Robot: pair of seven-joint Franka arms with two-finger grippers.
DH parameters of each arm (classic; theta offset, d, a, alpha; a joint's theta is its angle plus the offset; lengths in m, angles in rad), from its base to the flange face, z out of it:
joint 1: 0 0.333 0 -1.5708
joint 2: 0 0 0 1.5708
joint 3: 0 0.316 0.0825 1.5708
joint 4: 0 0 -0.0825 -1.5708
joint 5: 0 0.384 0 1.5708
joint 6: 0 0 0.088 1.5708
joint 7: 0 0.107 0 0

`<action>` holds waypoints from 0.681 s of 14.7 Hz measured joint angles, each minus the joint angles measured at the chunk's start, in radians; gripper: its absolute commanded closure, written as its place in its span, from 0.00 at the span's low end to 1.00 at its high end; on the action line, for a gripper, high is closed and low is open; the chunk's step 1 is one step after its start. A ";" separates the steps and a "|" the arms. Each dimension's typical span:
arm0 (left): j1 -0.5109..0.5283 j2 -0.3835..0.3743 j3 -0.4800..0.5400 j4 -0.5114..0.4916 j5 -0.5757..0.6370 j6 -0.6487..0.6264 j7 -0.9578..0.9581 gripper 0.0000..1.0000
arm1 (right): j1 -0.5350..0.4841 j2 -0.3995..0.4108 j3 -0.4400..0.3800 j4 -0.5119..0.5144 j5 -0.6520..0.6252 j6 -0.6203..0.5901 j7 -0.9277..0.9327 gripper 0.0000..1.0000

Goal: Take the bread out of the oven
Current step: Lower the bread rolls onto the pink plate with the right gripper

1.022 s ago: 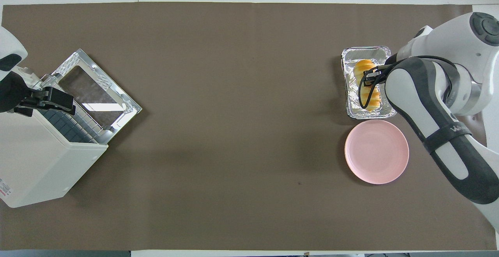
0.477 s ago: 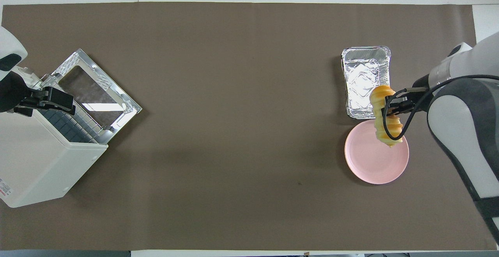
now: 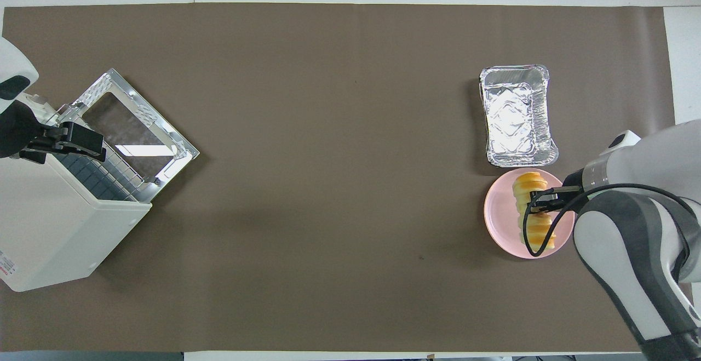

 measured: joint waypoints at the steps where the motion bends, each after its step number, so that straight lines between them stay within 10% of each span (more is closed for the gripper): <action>1: 0.000 0.000 0.000 0.000 0.000 0.000 0.000 0.00 | 0.000 -0.008 0.000 -0.033 0.000 0.028 0.000 0.79; 10: 0.000 0.000 0.000 0.000 0.000 0.000 0.000 0.00 | -0.069 0.020 -0.001 -0.176 -0.002 0.285 -0.164 0.77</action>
